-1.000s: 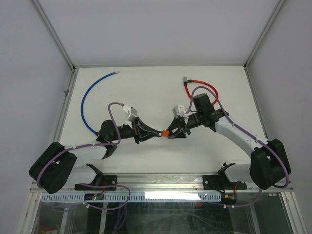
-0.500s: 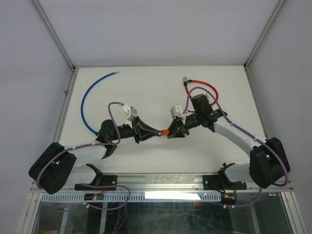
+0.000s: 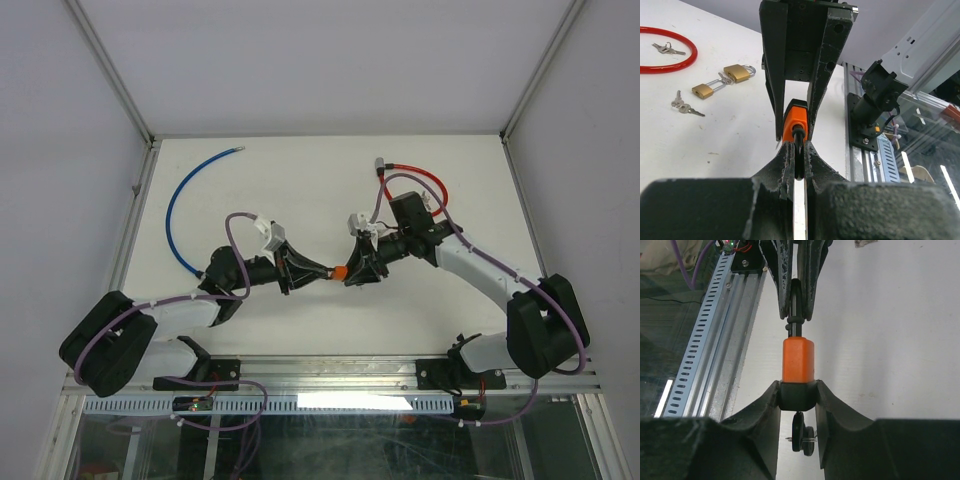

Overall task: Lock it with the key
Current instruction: Lock the lock.

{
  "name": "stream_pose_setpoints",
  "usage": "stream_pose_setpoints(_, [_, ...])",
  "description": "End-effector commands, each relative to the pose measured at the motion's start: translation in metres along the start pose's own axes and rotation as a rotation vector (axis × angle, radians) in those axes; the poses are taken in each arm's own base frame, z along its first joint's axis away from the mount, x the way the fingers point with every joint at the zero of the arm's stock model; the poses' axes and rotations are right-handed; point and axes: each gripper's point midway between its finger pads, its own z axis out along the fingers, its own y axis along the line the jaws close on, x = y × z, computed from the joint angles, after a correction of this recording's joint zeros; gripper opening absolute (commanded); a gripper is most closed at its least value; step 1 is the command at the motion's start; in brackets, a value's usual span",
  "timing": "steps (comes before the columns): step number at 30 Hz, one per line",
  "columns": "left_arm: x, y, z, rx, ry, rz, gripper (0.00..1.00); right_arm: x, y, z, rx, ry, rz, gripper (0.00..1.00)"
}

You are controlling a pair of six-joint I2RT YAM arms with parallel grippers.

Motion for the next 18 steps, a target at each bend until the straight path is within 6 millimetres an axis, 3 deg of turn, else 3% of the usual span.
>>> stream_pose_setpoints(1, [-0.029,-0.013,0.020,0.072,-0.080,0.133,0.00,-0.041,0.001,0.002,-0.045,-0.094,-0.034,0.00])
stream_pose_setpoints(8, [-0.023,-0.010,0.034,0.091,-0.103,0.118,0.00,-0.058,0.006,0.003,-0.074,-0.159,0.030,0.00])
stream_pose_setpoints(18, [0.008,-0.008,0.039,0.134,0.019,0.104,0.00,-0.065,0.002,-0.008,-0.060,-0.204,0.052,0.00])
